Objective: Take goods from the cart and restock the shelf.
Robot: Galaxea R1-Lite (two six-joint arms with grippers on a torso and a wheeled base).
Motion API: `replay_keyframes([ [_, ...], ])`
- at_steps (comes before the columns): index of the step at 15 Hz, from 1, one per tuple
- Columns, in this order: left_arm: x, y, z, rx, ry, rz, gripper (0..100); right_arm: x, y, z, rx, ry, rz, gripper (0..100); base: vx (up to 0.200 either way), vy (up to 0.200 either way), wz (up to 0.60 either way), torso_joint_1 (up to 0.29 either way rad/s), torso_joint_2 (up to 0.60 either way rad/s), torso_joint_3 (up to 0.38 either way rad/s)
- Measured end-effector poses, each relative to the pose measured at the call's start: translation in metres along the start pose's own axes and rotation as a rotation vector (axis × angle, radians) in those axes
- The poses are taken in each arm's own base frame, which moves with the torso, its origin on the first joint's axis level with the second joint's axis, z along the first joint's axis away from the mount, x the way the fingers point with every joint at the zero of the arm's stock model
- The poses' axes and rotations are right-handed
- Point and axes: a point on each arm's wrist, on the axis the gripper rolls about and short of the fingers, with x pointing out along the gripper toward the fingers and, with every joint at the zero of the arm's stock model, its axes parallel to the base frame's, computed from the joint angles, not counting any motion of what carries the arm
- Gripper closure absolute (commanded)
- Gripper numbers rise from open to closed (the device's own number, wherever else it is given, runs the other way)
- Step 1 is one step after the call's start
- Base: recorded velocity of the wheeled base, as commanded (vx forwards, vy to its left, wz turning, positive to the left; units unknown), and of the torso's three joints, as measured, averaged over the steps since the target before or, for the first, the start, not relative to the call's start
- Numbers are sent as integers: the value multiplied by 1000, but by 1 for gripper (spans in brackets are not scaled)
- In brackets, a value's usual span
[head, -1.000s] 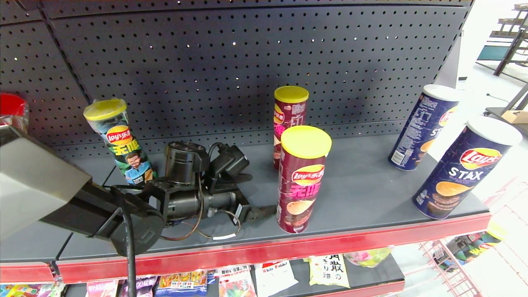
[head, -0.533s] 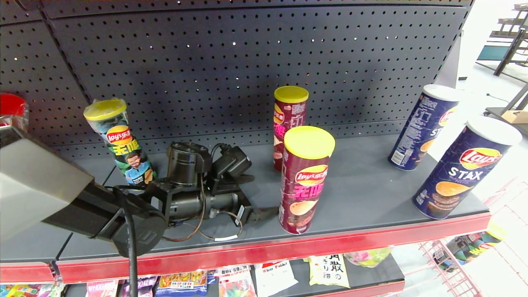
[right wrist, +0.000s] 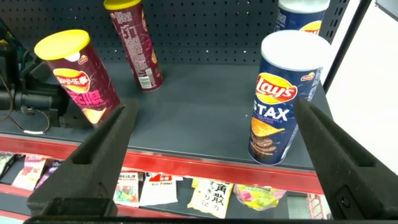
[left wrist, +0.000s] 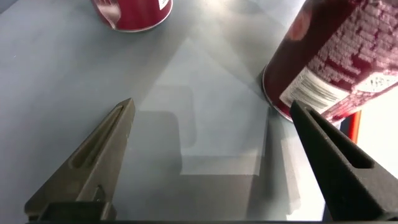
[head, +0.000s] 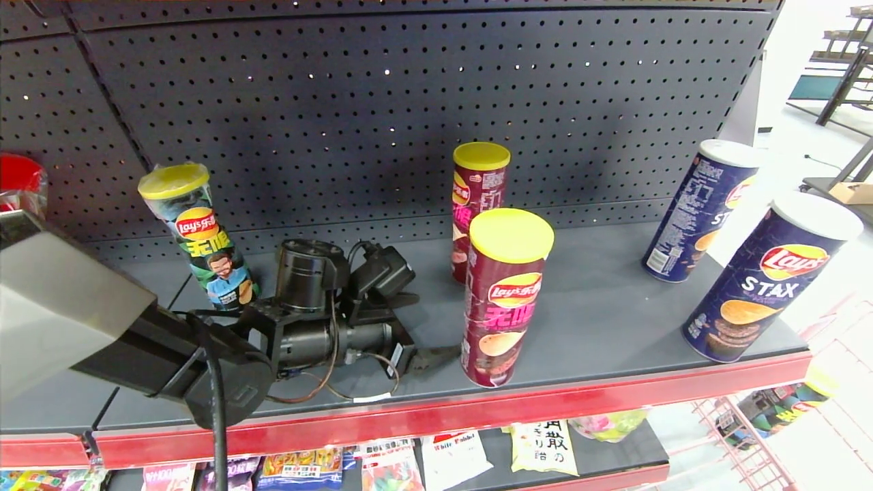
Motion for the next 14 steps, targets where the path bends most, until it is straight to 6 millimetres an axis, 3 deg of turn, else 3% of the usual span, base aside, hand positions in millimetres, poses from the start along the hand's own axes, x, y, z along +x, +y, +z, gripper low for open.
replay_keyframes([
  [3, -34, 6, -4, -25, 8, 58, 0, 1, 0, -3, 1, 11, 0, 0, 0, 0, 0, 0, 0, 0],
  [7, -114, -4, -4, -49, -16, 190, 0, 2, -4, -21, -10, 64, -107, 0, 0, 0, 0, 0, 0, 0],
  [11, -198, -48, -18, -120, 80, 349, 0, -6, -10, -37, -42, 160, -272, 0, 0, 0, 0, 0, 0, 0],
  [14, -253, -91, -34, -220, 118, 483, 0, -29, -7, -52, -38, 210, -321, 0, 0, 0, 0, 0, 0, 0],
])
